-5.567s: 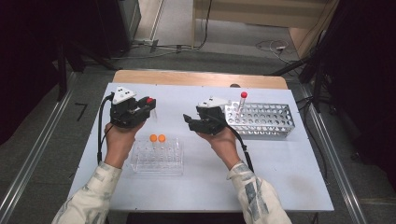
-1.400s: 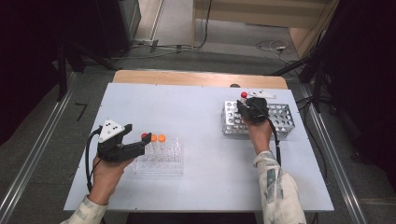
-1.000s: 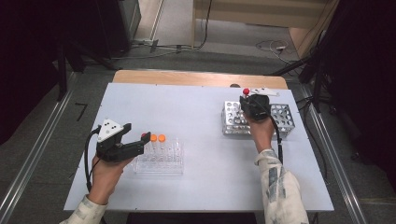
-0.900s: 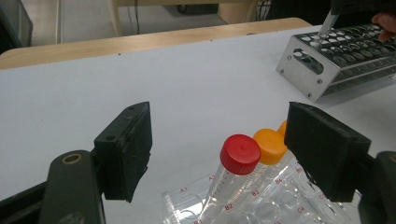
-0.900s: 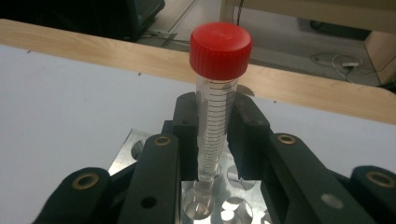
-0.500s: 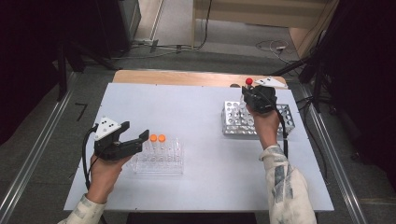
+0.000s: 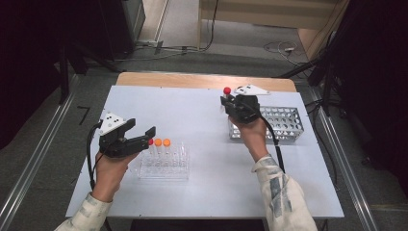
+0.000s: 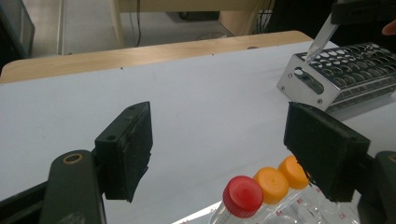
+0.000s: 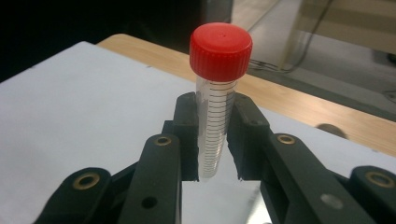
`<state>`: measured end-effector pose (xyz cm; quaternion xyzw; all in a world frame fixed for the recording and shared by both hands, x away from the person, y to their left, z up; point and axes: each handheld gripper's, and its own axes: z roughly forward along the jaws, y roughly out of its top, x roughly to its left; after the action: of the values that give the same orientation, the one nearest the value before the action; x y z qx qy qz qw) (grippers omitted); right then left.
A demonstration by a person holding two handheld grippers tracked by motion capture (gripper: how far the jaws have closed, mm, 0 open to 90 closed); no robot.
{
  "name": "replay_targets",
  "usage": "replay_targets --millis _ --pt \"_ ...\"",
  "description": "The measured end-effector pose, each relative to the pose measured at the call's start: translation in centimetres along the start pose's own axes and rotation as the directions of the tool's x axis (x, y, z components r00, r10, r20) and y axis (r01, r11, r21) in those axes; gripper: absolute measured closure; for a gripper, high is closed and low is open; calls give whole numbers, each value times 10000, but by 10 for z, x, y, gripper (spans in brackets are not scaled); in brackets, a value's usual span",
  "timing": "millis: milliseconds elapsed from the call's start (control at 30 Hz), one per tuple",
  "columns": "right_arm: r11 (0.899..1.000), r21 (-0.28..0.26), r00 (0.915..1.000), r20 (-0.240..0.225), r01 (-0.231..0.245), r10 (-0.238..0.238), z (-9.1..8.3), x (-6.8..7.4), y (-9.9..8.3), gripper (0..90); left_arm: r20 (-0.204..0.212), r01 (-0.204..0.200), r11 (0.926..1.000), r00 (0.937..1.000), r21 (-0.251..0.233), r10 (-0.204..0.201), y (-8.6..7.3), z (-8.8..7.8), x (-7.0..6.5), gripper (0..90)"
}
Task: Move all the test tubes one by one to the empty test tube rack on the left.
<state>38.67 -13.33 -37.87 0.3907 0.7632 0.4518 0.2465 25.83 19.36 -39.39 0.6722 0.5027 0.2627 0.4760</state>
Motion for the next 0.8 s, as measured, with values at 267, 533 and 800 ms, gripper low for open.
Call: replay_targets --millis 267,533,800 --pt "9966 82 9913 -1037 823 -810 16 50 3 717 82 -68 10000 9999 -48 69 11 11 -6 247" --pt "9937 244 9810 -1638 1096 -1041 35 84 3 717 297 -219 9997 9993 -97 222 27 28 -15 310" --pt "9899 402 9730 -1931 1362 -1261 47 103 2 717 372 -550 9985 9978 -66 552 41 49 -27 344"
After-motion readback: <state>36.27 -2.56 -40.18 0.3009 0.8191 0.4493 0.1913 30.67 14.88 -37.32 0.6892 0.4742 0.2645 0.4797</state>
